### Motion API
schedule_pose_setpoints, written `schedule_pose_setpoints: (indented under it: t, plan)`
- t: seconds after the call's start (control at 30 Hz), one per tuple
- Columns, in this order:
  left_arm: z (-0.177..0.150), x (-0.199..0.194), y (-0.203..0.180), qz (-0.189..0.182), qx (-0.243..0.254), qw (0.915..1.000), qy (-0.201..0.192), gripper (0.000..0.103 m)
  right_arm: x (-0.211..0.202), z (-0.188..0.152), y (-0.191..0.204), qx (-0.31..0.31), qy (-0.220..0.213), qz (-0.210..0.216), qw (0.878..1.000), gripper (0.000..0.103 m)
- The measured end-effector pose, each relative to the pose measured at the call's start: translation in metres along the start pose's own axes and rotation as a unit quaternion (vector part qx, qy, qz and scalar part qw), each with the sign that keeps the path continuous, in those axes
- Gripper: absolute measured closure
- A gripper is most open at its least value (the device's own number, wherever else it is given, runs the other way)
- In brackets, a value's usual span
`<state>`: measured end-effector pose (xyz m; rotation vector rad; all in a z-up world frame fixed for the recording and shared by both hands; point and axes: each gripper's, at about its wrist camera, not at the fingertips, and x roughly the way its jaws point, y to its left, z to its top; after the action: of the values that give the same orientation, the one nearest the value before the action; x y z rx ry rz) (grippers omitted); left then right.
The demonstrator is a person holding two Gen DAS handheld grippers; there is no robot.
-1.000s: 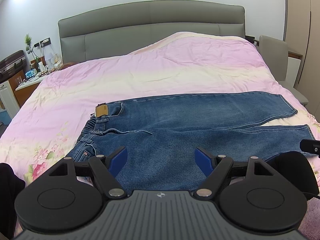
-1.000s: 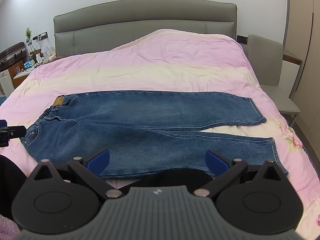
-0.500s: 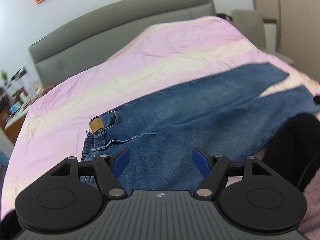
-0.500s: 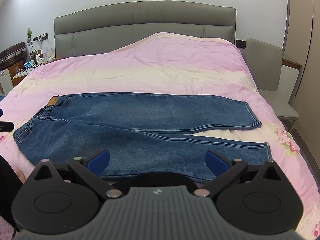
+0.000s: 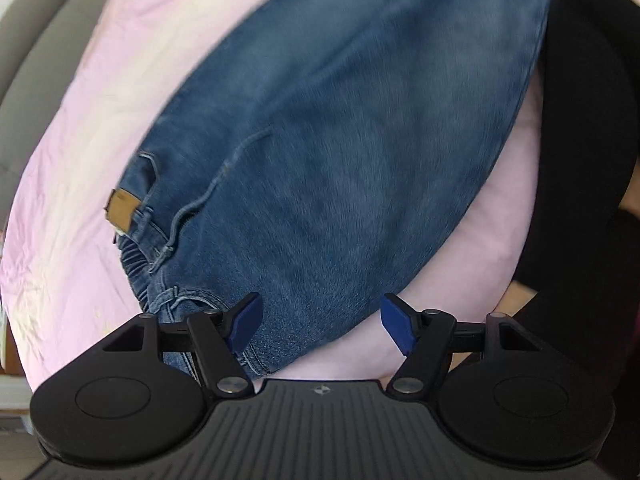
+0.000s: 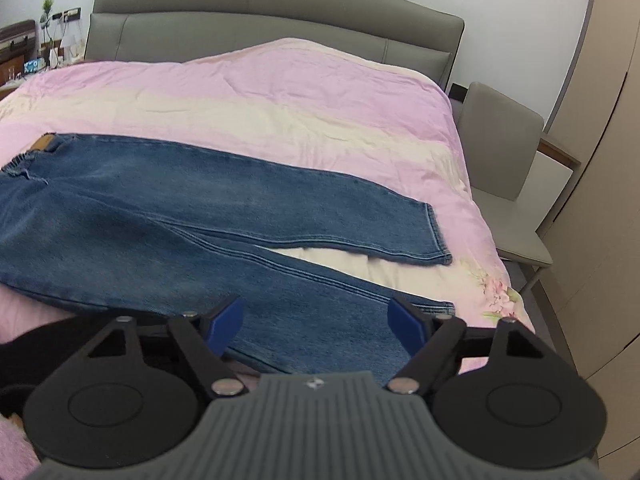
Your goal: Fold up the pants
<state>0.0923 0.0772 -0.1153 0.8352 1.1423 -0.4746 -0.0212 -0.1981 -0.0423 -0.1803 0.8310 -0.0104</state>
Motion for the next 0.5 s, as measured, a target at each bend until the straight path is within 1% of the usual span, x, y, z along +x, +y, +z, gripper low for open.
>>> schedule_pose_setpoints:
  t: [0.03,0.1,0.2,0.3,0.37,0.43,0.5]
  plan:
    - [0.0,0.009,-0.002,-0.001,0.011,0.9999,0.01,0.024,0.005,-0.003,-0.006,-0.001,0.01,0.003,1.0,0.033]
    - [0.001,0.026,-0.007,-0.014,0.038,0.9985,0.036,0.023,0.016,-0.009,-0.015,-0.001,0.024,0.009,1.0,0.033]
    - [0.003,0.042,-0.019,-0.029,0.079,0.9949,0.055,0.023,0.032,-0.021,-0.025,-0.027,0.046,0.006,0.999,0.033]
    - [0.005,0.056,-0.027,-0.031,0.089,0.9933,0.066,0.019,0.049,-0.034,-0.036,-0.047,0.073,0.017,0.996,0.033]
    - [0.005,0.065,-0.032,-0.024,0.097,0.992,0.077,0.019,0.061,-0.044,-0.041,-0.06,0.092,0.023,0.994,0.033]
    - [0.005,0.071,-0.035,-0.013,0.103,0.991,0.085,0.016,0.071,-0.053,-0.043,-0.069,0.108,0.033,0.991,0.033]
    - [0.004,0.073,-0.039,0.0,0.116,0.9893,0.089,0.014,0.08,-0.061,-0.04,-0.089,0.118,0.037,0.988,0.03]
